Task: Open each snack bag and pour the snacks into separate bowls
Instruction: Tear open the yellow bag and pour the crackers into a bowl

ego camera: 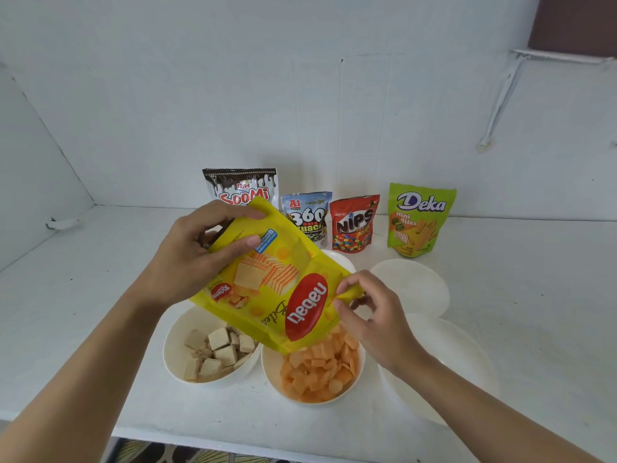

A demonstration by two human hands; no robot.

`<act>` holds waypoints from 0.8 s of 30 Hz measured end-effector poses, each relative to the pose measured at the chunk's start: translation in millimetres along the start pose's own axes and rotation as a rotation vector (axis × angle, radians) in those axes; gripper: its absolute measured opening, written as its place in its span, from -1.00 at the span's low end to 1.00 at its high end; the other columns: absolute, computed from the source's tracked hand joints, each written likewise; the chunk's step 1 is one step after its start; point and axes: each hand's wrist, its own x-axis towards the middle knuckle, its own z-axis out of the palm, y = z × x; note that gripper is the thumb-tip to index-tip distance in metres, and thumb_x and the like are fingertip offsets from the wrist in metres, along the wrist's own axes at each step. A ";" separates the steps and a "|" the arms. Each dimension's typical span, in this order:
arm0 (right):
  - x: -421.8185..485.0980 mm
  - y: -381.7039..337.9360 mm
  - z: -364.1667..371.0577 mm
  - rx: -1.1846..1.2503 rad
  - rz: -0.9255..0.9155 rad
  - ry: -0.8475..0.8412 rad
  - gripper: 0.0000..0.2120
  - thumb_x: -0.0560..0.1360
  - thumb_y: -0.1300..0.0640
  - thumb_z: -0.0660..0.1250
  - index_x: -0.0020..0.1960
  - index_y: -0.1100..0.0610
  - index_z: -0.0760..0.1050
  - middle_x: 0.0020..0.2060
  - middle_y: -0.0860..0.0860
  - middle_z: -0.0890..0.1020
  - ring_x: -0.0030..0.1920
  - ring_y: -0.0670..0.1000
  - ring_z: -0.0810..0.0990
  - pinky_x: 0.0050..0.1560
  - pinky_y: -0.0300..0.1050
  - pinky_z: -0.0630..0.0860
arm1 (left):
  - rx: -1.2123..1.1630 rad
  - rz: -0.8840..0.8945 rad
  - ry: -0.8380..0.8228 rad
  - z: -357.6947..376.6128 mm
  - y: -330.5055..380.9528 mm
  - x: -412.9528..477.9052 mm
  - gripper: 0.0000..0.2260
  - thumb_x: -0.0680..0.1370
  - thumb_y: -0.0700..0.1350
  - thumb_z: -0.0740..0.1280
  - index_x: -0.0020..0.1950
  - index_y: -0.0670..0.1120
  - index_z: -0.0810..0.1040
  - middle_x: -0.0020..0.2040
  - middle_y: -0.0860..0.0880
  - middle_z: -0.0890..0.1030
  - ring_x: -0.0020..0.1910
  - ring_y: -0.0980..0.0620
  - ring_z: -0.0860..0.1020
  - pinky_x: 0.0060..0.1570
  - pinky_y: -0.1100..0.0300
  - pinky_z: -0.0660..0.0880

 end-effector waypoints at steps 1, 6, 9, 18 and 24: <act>-0.4 0.1 0.9 0.001 0.013 -0.035 -0.84 0.51 0.25 0.43 -0.03 0.03 0.51 -0.09 -0.13 0.61 0.03 -0.02 0.60 -0.05 -0.19 0.57 | 0.021 0.007 -0.007 -1.5 0.2 1.0 -0.75 0.52 -0.15 0.44 0.18 0.02 0.63 0.16 -0.02 0.63 0.18 -0.13 0.63 0.03 -0.16 0.65; -1.4 2.1 0.6 -0.024 0.019 -0.029 -0.83 0.51 0.24 0.45 -0.04 0.01 0.52 -0.10 -0.13 0.62 0.03 -0.03 0.61 -0.03 -0.16 0.58 | 0.065 0.021 -0.043 -4.4 3.9 5.9 -0.74 0.51 -0.14 0.45 0.20 -0.03 0.64 0.19 0.00 0.63 0.22 -0.10 0.61 0.03 -0.12 0.65; -0.6 1.9 1.0 -0.015 0.017 -0.035 -0.84 0.50 0.25 0.45 -0.05 0.03 0.52 -0.13 -0.13 0.63 0.00 -0.03 0.62 -0.04 -0.18 0.58 | 0.095 0.044 -0.065 -5.0 9.4 11.5 -0.73 0.52 -0.12 0.45 0.22 -0.01 0.64 0.20 -0.01 0.62 0.22 -0.08 0.61 0.03 -0.06 0.66; -3.9 5.8 2.2 -0.031 -0.026 -0.024 -0.83 0.45 0.29 0.49 -0.12 0.08 0.55 -0.19 -0.10 0.63 -0.08 -0.02 0.61 -0.10 -0.33 0.50 | 0.243 0.130 -0.118 0.8 27.5 26.8 -0.72 0.50 -0.02 0.45 0.22 0.04 0.65 0.12 0.09 0.63 0.11 0.01 0.63 -0.01 0.20 0.61; -2.6 7.2 -3.2 -0.034 -0.040 0.028 -0.83 0.43 0.27 0.51 -0.14 0.10 0.55 -0.18 -0.10 0.62 -0.07 -0.01 0.61 -0.10 -0.34 0.51 | 0.274 0.179 -0.125 7.8 34.4 31.8 -0.80 0.53 -0.02 0.45 0.14 0.00 0.70 0.05 0.03 0.62 0.03 -0.05 0.63 -0.09 0.00 0.62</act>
